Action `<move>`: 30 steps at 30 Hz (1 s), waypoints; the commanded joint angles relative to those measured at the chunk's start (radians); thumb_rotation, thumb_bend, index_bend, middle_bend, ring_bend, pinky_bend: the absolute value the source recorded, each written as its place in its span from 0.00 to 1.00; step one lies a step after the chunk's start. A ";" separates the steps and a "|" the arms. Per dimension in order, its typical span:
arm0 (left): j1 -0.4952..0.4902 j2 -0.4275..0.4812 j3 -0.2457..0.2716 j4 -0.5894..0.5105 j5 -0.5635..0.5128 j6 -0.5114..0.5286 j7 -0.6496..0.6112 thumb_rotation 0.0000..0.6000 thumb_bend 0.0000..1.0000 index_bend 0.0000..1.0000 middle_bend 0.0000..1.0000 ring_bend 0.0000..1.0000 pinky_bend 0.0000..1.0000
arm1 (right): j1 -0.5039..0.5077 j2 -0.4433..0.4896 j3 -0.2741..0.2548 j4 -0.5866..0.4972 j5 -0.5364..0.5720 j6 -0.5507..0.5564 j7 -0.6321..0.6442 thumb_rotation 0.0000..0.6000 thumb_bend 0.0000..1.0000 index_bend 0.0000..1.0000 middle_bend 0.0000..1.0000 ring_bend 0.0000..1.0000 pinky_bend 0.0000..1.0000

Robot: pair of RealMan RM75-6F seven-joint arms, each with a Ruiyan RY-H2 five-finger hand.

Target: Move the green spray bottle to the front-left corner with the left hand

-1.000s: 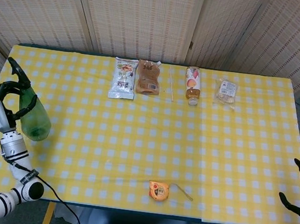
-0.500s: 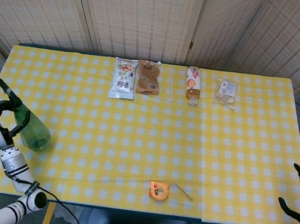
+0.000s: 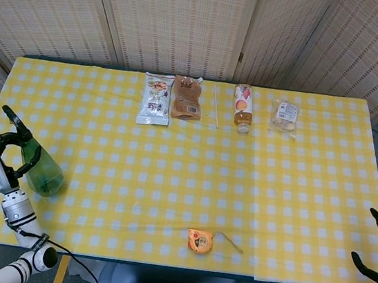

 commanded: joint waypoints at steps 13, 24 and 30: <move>0.012 -0.028 0.008 0.077 -0.004 -0.030 -0.048 1.00 0.60 0.64 0.86 0.69 0.33 | 0.019 0.008 0.006 0.005 0.002 -0.034 -0.006 1.00 0.31 0.00 0.00 0.00 0.00; 0.021 -0.036 0.013 0.114 0.002 -0.024 -0.078 1.00 0.59 0.64 0.87 0.66 0.27 | 0.043 -0.008 0.013 0.015 0.017 -0.072 -0.013 1.00 0.31 0.00 0.00 0.00 0.00; 0.049 -0.021 0.026 0.089 0.010 -0.005 -0.074 1.00 0.49 0.61 0.87 0.62 0.24 | 0.045 -0.010 0.008 0.016 0.006 -0.074 -0.005 1.00 0.31 0.00 0.00 0.00 0.00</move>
